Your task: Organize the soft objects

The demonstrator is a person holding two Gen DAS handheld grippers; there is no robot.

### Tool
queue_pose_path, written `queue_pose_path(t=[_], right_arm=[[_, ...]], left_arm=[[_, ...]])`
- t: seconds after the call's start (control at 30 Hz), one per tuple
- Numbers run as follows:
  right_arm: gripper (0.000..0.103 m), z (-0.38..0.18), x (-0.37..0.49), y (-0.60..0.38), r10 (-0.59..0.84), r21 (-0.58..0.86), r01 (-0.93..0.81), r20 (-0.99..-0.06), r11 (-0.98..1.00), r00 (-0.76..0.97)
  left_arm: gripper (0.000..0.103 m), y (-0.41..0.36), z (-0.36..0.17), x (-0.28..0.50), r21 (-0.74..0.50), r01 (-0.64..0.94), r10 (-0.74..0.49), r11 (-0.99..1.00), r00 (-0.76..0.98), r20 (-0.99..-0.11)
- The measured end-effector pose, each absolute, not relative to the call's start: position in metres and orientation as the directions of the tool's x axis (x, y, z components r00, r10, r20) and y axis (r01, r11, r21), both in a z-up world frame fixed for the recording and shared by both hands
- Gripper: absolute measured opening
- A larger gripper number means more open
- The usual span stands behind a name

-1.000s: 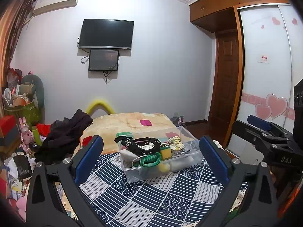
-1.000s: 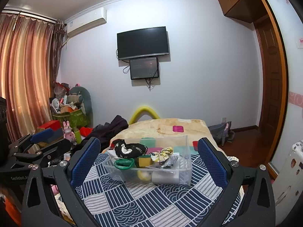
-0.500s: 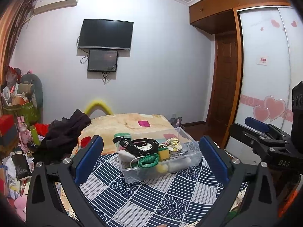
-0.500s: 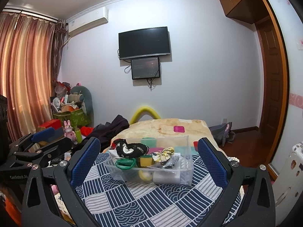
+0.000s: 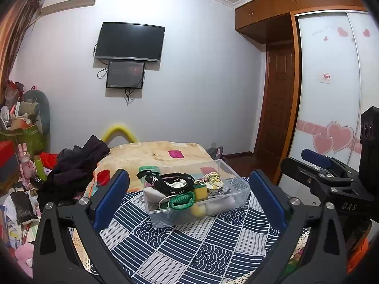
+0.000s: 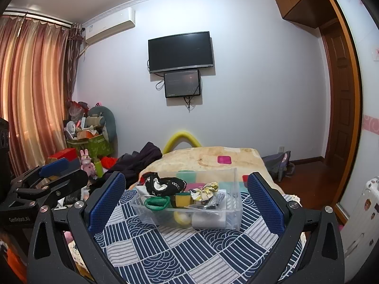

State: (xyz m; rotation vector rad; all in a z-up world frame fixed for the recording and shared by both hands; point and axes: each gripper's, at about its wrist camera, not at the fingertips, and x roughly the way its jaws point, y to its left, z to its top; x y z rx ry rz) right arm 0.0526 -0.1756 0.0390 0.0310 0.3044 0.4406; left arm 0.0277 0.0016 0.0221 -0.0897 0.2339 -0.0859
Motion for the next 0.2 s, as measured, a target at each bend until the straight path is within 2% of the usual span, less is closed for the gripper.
queue_pose_path(t=[0.2], right_arm=[[0.103, 0.0382, 0.0530, -0.1744, 0.426, 0.091, -0.418, -0.289, 0.904, 0.857]], left_arm=[[0.103, 0.0033, 0.0201, 0.0304, -0.114, 0.075, -0.101, 0.991, 0.965, -0.240]])
